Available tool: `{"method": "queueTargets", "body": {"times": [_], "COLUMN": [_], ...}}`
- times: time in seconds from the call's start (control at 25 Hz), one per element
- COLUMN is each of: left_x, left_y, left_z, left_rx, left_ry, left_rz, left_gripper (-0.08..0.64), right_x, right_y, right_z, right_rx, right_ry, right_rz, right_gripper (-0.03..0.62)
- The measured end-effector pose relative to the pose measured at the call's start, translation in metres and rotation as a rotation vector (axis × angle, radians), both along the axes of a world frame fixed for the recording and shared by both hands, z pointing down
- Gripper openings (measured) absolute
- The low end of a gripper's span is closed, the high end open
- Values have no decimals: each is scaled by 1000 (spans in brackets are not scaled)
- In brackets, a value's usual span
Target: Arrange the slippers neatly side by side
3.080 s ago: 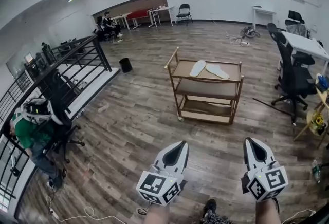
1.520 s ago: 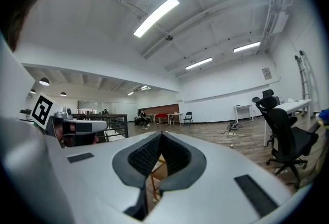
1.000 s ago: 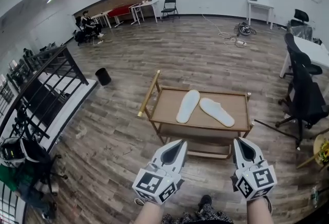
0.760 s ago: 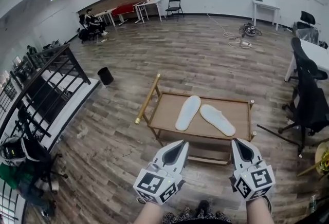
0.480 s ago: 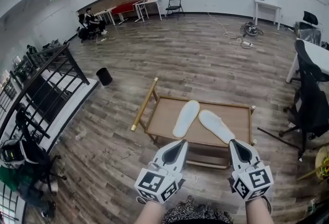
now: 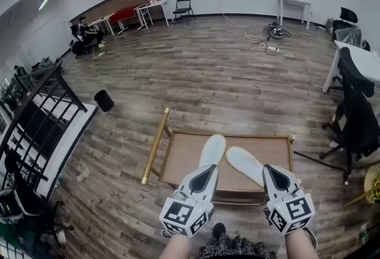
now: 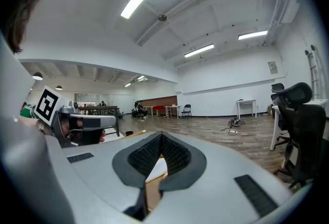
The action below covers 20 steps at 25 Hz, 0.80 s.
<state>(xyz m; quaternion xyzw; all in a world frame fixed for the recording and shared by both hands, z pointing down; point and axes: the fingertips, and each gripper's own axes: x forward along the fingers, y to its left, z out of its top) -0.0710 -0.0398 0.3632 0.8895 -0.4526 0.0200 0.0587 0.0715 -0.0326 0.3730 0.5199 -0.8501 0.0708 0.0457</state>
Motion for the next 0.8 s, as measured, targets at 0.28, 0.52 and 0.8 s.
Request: {"method": "queueTargets", "body": {"times": [0.28, 0.52, 0.8], "left_x": [-32, -40, -27], "left_y": [-67, -95, -111], "left_z": [-3, 7, 19], "left_rx": [7, -17, -39], "left_ry": [-26, -37, -48], "left_rz": [47, 75, 99], "left_gripper": [-6, -6, -6], "right_x": [-26, -28, -16], "right_y": [-63, -88, -109], "right_z": [-1, 9, 24], "right_rx": [-8, -26, -55], "right_ry": [7, 0, 6], "right_rz": [66, 113, 133], "right_gripper": [3, 3, 3]}}
